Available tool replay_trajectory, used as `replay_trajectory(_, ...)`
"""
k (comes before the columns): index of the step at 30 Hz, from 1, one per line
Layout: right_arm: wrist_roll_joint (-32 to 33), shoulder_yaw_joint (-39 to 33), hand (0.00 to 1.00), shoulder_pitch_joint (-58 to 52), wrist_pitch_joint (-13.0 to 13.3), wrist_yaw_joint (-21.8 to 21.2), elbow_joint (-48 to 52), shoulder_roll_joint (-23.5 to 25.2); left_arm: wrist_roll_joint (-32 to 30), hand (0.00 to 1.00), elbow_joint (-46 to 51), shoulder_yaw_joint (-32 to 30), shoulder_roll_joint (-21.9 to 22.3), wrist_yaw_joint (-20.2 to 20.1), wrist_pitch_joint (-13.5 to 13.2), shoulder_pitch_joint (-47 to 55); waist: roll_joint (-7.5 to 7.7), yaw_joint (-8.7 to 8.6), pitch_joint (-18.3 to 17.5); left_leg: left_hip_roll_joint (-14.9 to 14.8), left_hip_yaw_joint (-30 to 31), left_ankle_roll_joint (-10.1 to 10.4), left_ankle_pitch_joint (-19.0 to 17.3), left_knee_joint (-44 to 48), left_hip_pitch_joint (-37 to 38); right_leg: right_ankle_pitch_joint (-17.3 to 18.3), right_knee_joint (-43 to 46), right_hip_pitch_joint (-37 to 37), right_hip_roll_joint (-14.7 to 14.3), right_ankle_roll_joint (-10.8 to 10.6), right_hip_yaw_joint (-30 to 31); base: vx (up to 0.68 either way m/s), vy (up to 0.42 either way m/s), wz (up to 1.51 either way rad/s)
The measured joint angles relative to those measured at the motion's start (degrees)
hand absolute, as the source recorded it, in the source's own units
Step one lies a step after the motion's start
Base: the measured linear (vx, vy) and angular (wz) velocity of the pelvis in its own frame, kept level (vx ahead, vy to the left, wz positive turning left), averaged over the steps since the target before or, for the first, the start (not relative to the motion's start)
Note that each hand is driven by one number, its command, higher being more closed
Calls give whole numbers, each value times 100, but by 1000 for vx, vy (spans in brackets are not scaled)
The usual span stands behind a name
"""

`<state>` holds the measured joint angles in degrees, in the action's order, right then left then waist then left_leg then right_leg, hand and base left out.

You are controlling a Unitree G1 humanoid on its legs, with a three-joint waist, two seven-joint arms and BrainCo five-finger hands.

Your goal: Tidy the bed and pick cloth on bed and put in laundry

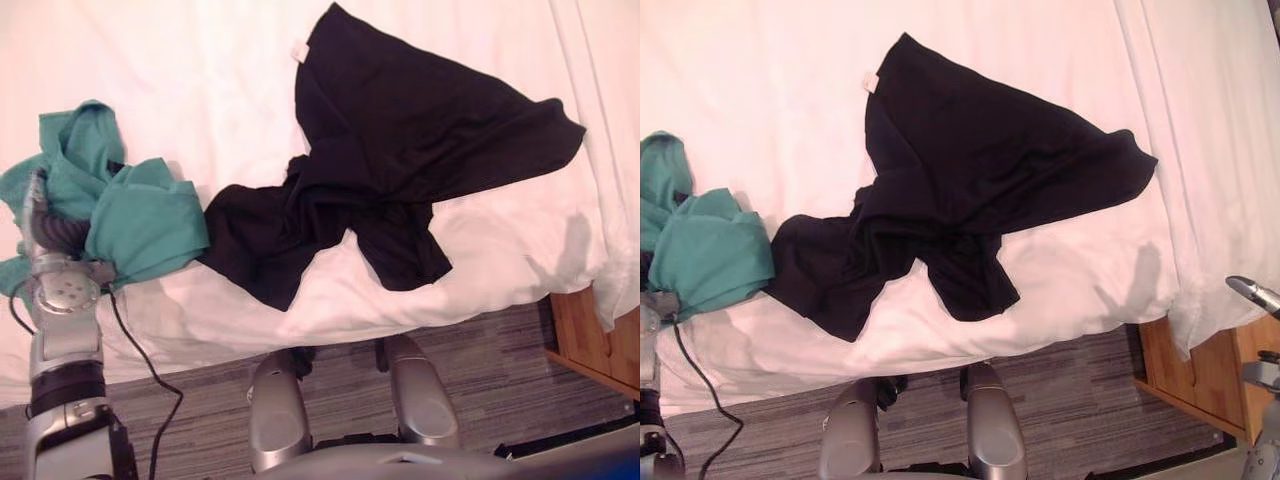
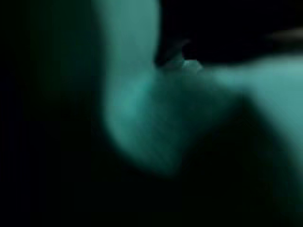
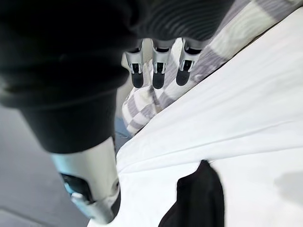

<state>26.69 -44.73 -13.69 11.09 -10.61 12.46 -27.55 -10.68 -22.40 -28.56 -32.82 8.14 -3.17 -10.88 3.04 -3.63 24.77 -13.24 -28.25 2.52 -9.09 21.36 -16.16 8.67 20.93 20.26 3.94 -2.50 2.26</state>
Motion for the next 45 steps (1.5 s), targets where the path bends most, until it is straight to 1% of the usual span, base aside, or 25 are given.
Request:
replay_trajectory(1,6,0,0,1,1,-31,105,2,-28,0,0,-64,123,-20,-138,67,-13,6,3,-18,-70,-1,0,57,7,1,30,-2,5,1,1,46,-4,-6)
replay_trajectory(2,6,1,0,1,1,-42,159,3,-60,0,-3,-66,178,-16,-187,95,-27,15,12,-36,-118,-4,-2,101,8,4,51,-2,5,4,0,42,0,-3)
replay_trajectory(3,4,8,0,7,2,-51,245,2,-215,0,-16,-39,317,113,-261,109,-67,22,35,-55,-130,-14,-8,171,10,11,114,-3,5,14,0,33,2,-1)
replay_trajectory(6,0,167,0,52,-2,-54,364,2,-319,0,-71,180,470,513,-212,101,-103,74,45,-111,-260,-14,-9,294,23,18,264,52,3,21,2,14,-13,-7)
replay_trajectory(8,5,289,0,55,-7,-55,466,2,-420,0,-86,268,485,612,-116,75,-106,103,44,-136,-287,-15,-9,337,13,18,329,104,-4,21,1,20,-27,-11)
replay_trajectory(9,5,318,0,68,-13,-55,481,2,-424,100,-86,324,475,612,-70,59,-107,114,43,-149,-300,-15,-9,367,-4,18,345,120,-6,21,1,20,-12,-4)
replay_trajectory(14,8,336,0,100,-99,-78,682,-1,-646,100,-69,550,356,595,-67,25,-116,140,39,-171,-441,-15,-9,402,-1,18,384,136,3,21,5,2,6,2)
replay_trajectory(16,8,358,0,100,-98,-141,730,-7,-670,100,-1,647,260,451,-62,5,-116,143,38,-169,-454,-15,-9,400,12,18,431,138,6,21,7,-2,17,9)
replay_trajectory(17,0,427,0,105,-96,-174,763,-20,-626,100,143,758,184,174,-43,-60,-116,149,39,-166,-504,-18,-10,396,46,18,495,142,13,20,20,-6,19,6)
replay_trajectory(20,-105,595,0,161,-75,-207,847,-27,-399,100,288,1030,46,-301,-25,-106,-124,167,33,-160,-605,-90,-53,378,163,18,610,125,18,19,51,-6,14,-4)
replay_trajectory(24,-1455,989,0,292,27,114,902,-269,751,100,720,1771,-68,-1527,-31,-278,-121,214,28,-92,-761,-188,-112,358,323,12,652,44,81,7,106,-23,34,-7)
replay_trajectory(25,-1812,1192,0,390,60,190,902,-329,1101,100,773,2057,-69,-1924,-40,-364,-114,218,21,-77,-775,-193,-115,363,371,-19,645,3,98,-51,107,-24,32,-11)
replay_trajectory(26,-2019,1325,0,490,68,231,902,-355,1282,100,771,2198,-72,-2131,-33,-408,-115,215,19,-77,-790,-203,-121,361,397,-47,639,-11,100,-98,108,-36,38,-13)
replay_trajectory(27,-2367,1642,0,730,63,309,902,-446,1606,100,768,2483,-70,-2516,133,-500,-100,199,-6,-65,-833,-216,-129,362,423,-67,612,-29,117,-131,127,-40,40,-15)
replay_trajectory(28,-2604,1994,0,1006,36,375,900,-516,1869,100,762,2703,-63,-2774,207,-536,-77,196,-62,-37,-867,-232,-138,359,416,-64,580,-25,140,-135,141,-41,41,-12)
replay_trajectory(29,-2700,2171,0,1133,-1,413,898,-512,2057,100,761,2791,-57,-2877,235,-523,-79,209,-85,-28,-865,-247,-147,356,410,-62,557,-32,154,-138,139,-33,33,-2)
replay_trajectory(30,-3001,2510,0,1338,-188,536,882,-509,2546,100,762,2953,-5,-3120,267,-444,-84,215,-114,0,-845,-256,-152,352,416,-50,501,-76,196,-157,88,-25,18,6)
replay_trajectory(31,-3290,2816,0,1476,-348,662,796,-502,2782,100,808,3098,155,-3254,244,-289,-94,254,-177,33,-787,-257,-153,344,398,-35,472,-86,228,-180,32,-12,5,9)
replay_trajectory(32,-3388,2952,0,1557,-411,710,711,-492,2827,100,812,3161,286,-3285,223,-200,-106,292,-209,46,-731,-259,-154,334,390,-35,446,-103,228,-181,13,4,-6,16)
replay_trajectory(34,-3815,3485,0,1837,-663,964,91,-301,3188,100,813,3220,816,-3260,114,171,-117,341,-265,98,-450,-258,-154,260,394,-35,174,-338,206,-180,-44,23,-1,33)
replay_trajectory(36,-4351,3817,0,2107,-849,1128,-522,-34,3270,100,749,3206,1051,-3160,49,209,-114,376,-274,128,-152,-258,-154,257,331,-39,-47,-500,204,-175,-174,11,-17,36)
replay_trajectory(38,-4747,4117,0,2393,-980,1230,-1000,145,3479,100,743,3172,1141,-3121,32,195,-112,395,-281,168,79,-258,-153,207,224,-56,-208,-535,200,-185,-212,-15,-18,25)
replay_trajectory(41,-5122,4472,0,2697,-1158,1303,-1495,295,3525,100,744,3056,1231,-3078,1,133,-102,404,-276,239,393,-246,-127,15,125,-139,-412,-553,181,-173,-319,-19,0,21)
replay_trajectory(43,-5276,4622,0,2797,-1278,1300,-1781,376,3647,100,744,3028,1234,-3025,1,115,-29,412,-251,277,465,-258,22,-126,143,-267,-502,-594,172,-159,-325,-29,7,16)
replay_trajectory(45,-5282,4840,0,2910,-1397,1304,-2327,506,3656,100,743,2971,1252,-2888,1,108,103,415,-232,328,646,-257,201,-303,218,-408,-599,-705,150,-98,-331,-20,-2,19)
